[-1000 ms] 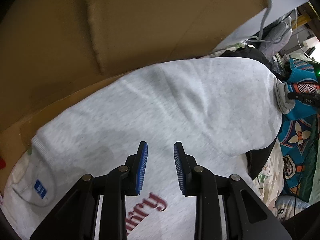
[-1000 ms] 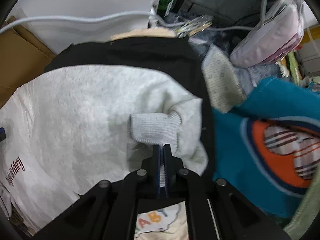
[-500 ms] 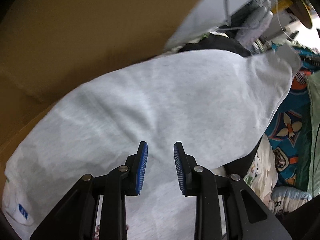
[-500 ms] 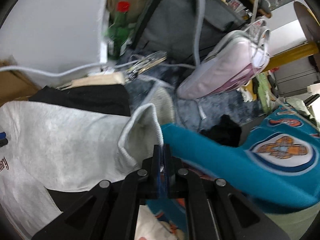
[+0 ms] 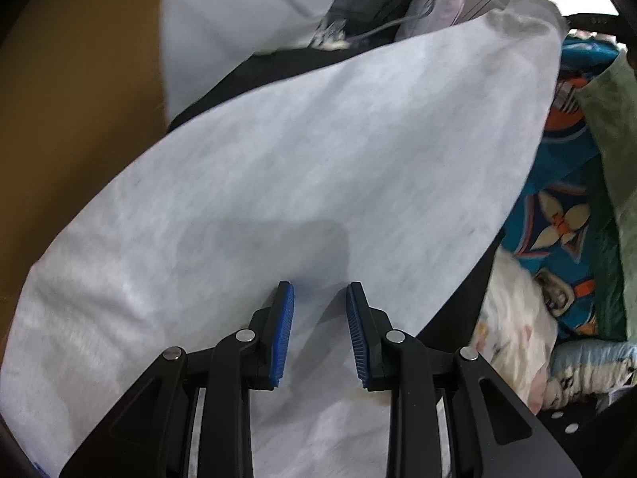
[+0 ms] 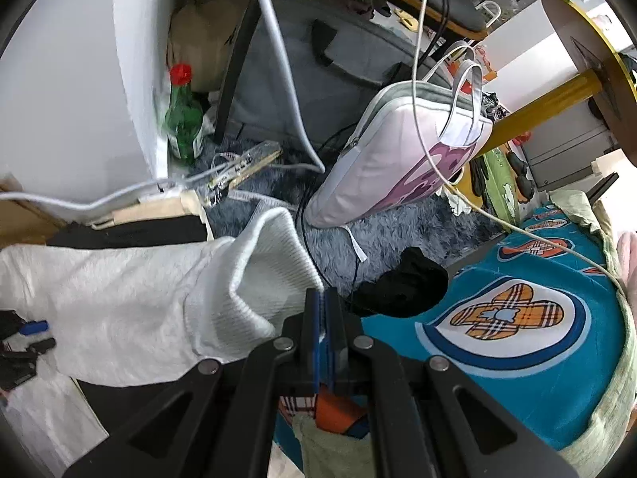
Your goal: Fold clothes
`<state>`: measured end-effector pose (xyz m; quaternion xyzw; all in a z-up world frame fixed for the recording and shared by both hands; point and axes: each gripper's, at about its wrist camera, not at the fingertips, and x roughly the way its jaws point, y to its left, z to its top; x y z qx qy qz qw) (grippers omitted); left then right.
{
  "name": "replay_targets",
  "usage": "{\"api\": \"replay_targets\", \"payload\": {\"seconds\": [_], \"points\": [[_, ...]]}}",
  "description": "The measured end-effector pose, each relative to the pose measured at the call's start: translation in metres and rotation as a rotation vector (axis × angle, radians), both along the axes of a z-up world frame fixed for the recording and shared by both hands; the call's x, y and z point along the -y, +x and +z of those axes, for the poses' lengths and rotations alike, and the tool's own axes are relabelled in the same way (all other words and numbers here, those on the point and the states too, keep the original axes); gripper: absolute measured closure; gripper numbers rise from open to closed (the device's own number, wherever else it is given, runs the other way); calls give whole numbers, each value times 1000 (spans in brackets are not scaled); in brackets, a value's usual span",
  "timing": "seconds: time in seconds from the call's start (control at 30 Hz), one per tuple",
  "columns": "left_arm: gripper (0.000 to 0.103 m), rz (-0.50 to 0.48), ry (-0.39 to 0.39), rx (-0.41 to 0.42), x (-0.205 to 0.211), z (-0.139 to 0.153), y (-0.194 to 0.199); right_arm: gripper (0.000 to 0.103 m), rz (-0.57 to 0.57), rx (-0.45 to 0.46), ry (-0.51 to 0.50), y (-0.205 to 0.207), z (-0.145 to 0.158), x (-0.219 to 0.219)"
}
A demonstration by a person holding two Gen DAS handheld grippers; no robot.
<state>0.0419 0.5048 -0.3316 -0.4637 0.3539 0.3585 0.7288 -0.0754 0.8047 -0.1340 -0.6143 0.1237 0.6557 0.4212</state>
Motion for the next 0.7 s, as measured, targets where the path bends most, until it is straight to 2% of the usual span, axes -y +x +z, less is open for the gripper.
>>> {"api": "replay_targets", "payload": {"seconds": [0.3,0.4,0.47,0.7], "points": [[76,30,66,87,-11,19,12,102,43,-109,44,4,51,15],[76,30,80,92,-15,20,12,101,49,-127,53,5,61,18],[76,33,74,78,-22,15,14,102,43,-122,44,5,55,15],[76,28,66,19,-41,-5,27,101,-1,-62,5,1,4,-6]]}}
